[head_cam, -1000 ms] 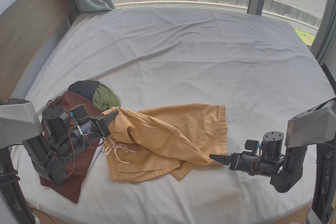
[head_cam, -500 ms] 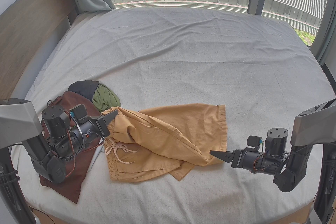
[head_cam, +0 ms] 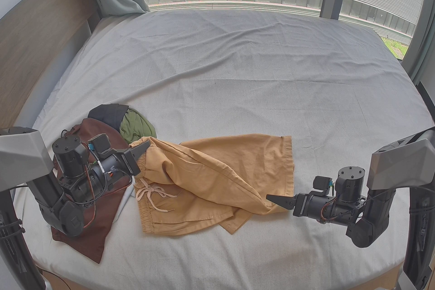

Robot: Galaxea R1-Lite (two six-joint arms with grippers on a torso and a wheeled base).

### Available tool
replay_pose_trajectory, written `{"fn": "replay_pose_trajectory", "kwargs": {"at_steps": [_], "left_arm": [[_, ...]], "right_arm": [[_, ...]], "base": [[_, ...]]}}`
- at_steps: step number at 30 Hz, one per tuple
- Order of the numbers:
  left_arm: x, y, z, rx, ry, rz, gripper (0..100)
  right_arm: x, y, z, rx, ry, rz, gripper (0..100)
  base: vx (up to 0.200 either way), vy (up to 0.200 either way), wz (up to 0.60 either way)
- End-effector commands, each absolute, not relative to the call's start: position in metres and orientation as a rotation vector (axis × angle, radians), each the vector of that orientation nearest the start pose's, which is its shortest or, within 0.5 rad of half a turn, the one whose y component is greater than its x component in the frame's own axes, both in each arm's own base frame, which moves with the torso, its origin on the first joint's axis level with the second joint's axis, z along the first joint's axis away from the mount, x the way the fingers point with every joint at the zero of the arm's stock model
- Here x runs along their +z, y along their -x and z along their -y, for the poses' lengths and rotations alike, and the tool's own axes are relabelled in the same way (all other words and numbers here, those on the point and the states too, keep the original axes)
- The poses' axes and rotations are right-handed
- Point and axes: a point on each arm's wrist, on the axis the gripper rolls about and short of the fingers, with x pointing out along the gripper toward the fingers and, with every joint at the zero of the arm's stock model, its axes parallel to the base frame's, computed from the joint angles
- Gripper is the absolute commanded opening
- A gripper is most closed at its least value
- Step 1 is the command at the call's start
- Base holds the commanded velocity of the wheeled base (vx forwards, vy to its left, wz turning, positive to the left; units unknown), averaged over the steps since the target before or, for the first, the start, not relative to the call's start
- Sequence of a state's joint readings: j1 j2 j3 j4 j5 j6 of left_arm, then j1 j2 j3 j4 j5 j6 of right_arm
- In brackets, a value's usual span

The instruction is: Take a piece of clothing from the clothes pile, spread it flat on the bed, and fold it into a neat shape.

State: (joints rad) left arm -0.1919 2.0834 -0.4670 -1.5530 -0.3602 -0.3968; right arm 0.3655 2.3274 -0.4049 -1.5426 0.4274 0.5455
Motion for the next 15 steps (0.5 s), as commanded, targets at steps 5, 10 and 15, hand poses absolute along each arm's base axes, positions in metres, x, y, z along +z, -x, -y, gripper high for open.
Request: {"fn": "replay_pose_trajectory", "kwargs": {"at_steps": [5,10,15], "left_arm": [[0.076,-0.308,0.068,-0.533,0.392,-0.174,0],[0.076,-0.309,0.068,-0.532,0.394,-0.174,0],[0.078,-0.311,0.066,-0.526,0.397,-0.163,0]], "right_arm": [[-0.013,-0.289,-0.119,0.653,-0.524,-0.598,0],[-0.012,-0.289,-0.114,0.641,-0.531,-0.599,0],[0.004,-0.282,-0.1,0.684,-0.552,-0.589,0]], "base": [[0.0,0.0,0.0],[0.0,0.0,0.0],[0.0,0.0,0.0]]}}
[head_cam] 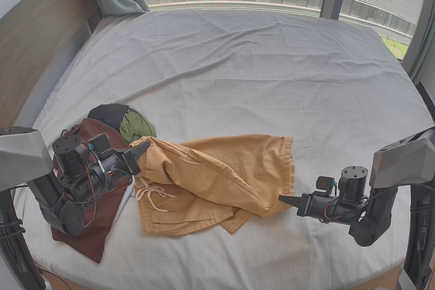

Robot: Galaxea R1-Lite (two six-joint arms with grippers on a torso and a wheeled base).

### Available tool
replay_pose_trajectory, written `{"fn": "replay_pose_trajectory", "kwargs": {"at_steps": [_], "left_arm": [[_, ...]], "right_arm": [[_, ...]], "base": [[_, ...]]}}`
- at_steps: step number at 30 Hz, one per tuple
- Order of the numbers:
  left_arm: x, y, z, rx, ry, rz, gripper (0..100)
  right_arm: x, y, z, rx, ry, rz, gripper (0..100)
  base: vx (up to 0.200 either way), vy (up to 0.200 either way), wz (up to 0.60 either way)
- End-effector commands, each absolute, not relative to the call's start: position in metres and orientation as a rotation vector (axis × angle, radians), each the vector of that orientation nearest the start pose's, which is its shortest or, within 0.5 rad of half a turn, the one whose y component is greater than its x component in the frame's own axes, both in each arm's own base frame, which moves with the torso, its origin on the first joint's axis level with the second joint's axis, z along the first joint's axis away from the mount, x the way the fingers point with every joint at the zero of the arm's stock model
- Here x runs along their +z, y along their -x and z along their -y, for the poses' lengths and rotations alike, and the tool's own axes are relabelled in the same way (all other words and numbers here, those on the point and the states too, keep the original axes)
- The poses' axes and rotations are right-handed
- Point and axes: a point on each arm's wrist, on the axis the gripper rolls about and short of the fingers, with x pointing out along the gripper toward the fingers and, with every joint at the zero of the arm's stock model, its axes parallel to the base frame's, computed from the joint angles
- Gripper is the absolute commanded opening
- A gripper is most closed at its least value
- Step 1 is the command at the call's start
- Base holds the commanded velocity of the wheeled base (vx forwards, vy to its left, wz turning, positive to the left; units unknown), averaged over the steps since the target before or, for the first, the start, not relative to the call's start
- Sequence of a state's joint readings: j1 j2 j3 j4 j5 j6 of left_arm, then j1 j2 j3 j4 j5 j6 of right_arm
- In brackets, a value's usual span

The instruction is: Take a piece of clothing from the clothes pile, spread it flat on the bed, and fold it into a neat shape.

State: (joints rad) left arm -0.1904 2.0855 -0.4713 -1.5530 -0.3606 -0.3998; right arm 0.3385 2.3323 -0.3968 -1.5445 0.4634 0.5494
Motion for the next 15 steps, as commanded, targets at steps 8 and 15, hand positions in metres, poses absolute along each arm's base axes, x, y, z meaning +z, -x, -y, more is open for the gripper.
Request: {"fn": "replay_pose_trajectory", "kwargs": {"at_steps": [8,15], "left_arm": [[0.083,-0.313,0.062,-0.518,0.399,-0.143,0],[0.084,-0.314,0.058,-0.507,0.399,-0.136,0]], "right_arm": [[0.035,-0.272,-0.065,0.792,-0.59,-0.543,0],[0.04,-0.273,-0.047,0.797,-0.606,-0.522,0]], "base": [[0.0,0.0,0.0],[0.0,0.0,0.0]]}}
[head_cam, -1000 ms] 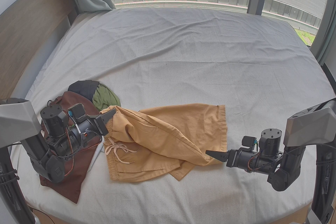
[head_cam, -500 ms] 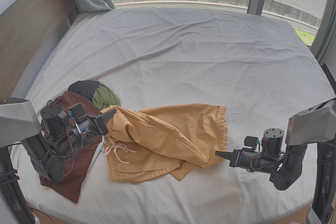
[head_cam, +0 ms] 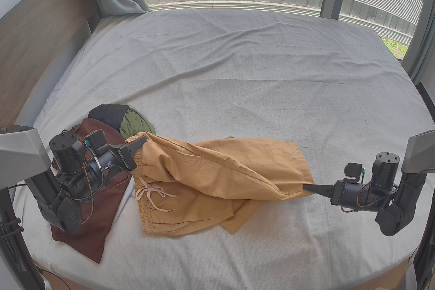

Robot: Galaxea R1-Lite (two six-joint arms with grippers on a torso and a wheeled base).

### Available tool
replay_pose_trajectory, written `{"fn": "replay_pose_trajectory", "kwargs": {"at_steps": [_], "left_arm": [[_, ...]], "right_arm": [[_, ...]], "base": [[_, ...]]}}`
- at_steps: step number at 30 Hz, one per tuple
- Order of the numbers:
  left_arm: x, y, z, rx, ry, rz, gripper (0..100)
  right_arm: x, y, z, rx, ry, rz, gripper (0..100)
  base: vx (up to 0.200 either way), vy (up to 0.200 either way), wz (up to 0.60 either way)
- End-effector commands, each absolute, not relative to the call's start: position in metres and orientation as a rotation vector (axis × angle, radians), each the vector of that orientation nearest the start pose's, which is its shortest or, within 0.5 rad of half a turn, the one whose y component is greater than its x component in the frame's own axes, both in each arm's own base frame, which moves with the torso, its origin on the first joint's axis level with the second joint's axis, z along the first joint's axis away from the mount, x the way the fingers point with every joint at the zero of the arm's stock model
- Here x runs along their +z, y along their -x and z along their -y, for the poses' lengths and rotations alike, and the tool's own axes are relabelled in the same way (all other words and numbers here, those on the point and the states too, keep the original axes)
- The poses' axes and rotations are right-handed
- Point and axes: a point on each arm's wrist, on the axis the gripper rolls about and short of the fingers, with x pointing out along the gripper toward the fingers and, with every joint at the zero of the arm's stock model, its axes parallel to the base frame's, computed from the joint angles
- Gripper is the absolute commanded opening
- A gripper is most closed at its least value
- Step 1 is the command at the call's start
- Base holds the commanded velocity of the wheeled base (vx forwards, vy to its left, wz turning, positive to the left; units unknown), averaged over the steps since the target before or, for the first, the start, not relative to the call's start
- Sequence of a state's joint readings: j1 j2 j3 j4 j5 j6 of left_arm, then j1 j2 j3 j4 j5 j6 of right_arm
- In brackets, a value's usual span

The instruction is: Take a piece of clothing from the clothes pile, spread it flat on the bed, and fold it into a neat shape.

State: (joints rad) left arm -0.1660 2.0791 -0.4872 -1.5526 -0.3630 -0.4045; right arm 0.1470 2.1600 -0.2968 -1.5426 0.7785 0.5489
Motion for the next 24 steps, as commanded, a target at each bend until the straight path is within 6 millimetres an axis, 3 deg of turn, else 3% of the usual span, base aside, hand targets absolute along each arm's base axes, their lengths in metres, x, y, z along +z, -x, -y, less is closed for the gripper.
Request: {"fn": "replay_pose_trajectory", "kwargs": {"at_steps": [1,7,13,24], "left_arm": [[0.084,-0.314,0.056,-0.501,0.399,-0.133,0],[0.085,-0.315,0.051,-0.497,0.399,-0.13,0],[0.088,-0.309,0.048,-0.529,0.399,-0.135,0],[0.082,-0.306,0.051,-0.534,0.396,-0.163,0]], "right_arm": [[0.042,-0.273,-0.043,0.8,-0.609,-0.515,0],[0.038,-0.274,-0.041,0.807,-0.615,-0.529,0],[0.013,-0.283,-0.046,0.793,-0.631,-0.597,0],[-0.006,-0.282,-0.069,0.847,-0.624,-0.675,0]], "base": [[0.0,0.0,0.0],[0.0,0.0,0.0],[0.0,0.0,0.0],[0.0,0.0,0.0]]}}
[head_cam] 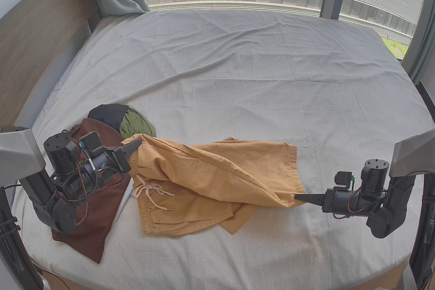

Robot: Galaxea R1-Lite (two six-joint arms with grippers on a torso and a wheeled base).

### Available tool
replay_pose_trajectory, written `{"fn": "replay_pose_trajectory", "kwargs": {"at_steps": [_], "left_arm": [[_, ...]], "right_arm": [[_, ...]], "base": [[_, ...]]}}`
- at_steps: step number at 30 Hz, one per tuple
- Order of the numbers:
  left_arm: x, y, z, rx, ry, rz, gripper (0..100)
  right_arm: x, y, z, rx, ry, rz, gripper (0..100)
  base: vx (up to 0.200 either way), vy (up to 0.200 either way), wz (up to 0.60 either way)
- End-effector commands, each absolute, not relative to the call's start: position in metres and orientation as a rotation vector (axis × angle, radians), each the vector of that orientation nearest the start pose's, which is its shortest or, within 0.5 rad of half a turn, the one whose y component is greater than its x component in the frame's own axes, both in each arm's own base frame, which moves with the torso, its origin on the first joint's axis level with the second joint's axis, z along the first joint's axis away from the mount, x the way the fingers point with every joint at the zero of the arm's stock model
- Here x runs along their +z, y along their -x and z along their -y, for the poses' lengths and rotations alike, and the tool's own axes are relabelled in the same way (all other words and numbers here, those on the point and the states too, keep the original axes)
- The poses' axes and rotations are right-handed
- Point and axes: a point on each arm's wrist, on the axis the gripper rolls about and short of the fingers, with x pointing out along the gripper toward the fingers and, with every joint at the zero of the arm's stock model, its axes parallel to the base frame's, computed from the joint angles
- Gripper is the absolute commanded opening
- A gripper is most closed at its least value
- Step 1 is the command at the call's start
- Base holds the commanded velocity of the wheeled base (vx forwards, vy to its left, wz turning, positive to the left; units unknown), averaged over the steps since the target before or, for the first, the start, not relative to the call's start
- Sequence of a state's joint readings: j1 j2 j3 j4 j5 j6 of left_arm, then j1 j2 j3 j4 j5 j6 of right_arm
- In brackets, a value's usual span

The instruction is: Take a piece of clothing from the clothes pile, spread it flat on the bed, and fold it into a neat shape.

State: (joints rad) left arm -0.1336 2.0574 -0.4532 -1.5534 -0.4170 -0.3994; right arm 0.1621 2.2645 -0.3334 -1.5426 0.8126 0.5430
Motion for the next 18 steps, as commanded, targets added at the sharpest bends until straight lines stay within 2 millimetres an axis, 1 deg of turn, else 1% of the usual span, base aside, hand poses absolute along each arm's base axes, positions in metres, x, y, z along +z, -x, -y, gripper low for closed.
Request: {"fn": "replay_pose_trajectory", "kwargs": {"at_steps": [1,3,4,9,18], "left_arm": [[0.082,-0.306,0.051,-0.534,0.396,-0.163,0],[0.082,-0.306,0.051,-0.534,0.396,-0.165,0],[0.082,-0.305,0.051,-0.533,0.397,-0.166,0],[0.082,-0.305,0.051,-0.535,0.395,-0.165,0],[0.083,-0.305,0.052,-0.537,0.394,-0.163,0]], "right_arm": [[-0.008,-0.282,-0.069,0.845,-0.626,-0.683,0],[-0.013,-0.282,-0.07,0.843,-0.626,-0.697,0],[-0.015,-0.282,-0.07,0.844,-0.62,-0.7,100],[-0.026,-0.286,-0.074,0.855,-0.586,-0.702,100],[-0.028,-0.286,-0.087,0.898,-0.571,-0.715,100]], "base": [[0.0,0.0,0.0],[0.0,0.0,0.0],[0.0,0.0,0.0],[0.0,0.0,0.0],[0.0,0.0,0.0]]}}
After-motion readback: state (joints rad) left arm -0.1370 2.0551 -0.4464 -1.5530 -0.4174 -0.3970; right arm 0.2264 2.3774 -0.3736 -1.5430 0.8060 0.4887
